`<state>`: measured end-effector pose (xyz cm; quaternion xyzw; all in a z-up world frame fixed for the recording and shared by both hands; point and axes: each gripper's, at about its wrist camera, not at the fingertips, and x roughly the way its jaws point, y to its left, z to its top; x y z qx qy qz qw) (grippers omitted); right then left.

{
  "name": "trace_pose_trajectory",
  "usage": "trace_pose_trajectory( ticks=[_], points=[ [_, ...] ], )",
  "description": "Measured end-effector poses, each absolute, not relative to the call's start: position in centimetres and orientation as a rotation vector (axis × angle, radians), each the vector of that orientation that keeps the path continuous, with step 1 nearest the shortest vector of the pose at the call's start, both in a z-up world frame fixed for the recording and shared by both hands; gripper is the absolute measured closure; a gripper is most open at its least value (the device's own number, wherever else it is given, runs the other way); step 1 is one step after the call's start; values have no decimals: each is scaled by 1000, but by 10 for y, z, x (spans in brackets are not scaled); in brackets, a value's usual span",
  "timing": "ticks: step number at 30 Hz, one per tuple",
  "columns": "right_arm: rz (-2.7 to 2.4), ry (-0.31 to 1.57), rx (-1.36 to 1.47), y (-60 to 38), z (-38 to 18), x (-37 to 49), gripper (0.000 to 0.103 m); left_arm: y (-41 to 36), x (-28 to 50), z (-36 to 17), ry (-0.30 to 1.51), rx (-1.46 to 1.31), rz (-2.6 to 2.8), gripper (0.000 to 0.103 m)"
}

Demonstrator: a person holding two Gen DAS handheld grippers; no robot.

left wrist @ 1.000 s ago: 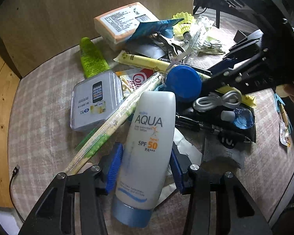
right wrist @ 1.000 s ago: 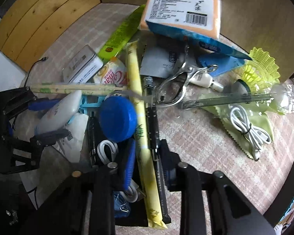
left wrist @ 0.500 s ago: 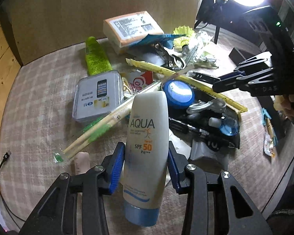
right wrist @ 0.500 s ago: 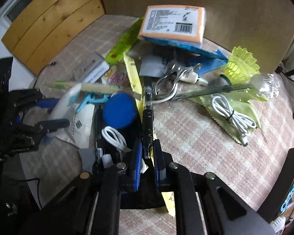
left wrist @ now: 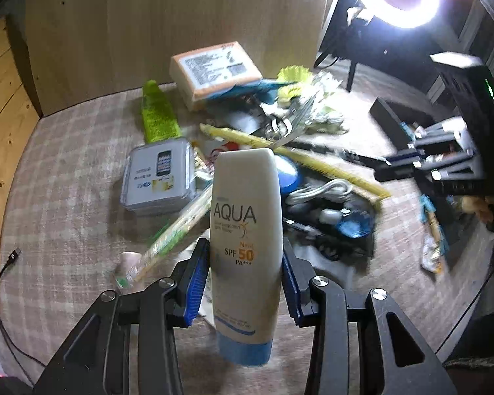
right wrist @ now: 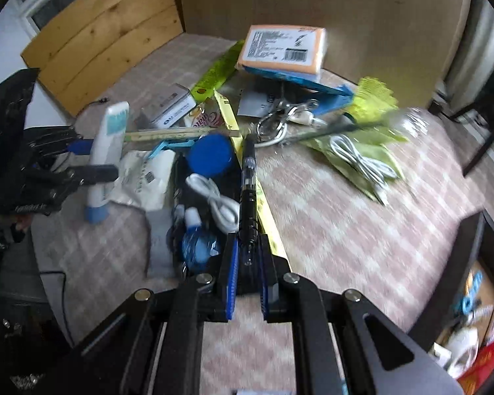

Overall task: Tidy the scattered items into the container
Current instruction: 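Carry the sunscreen tube and pen over the tray while both grippers open to release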

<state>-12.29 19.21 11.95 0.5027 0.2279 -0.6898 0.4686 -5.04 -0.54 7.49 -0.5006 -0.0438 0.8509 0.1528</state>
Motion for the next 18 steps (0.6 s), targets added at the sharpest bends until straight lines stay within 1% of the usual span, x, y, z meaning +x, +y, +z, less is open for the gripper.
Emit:
trace_pose_trajectory(
  ticks=[3,6,9,18],
  points=[
    [-1737,484,1219,214,131,-117,92,0,-49,85,-129,-1411,2440,74],
    [-1778,436,1202,221,140,-110,92,5,-49,89,-115,-1406,2443,74],
    [-1808,415,1179,237,154,-104,93,8,-49,91,-140,-1414,2441,75],
    [-1869,383,1110,264,183,-95,93,35,-43,123,-110,-1326,2440,75]
  ],
)
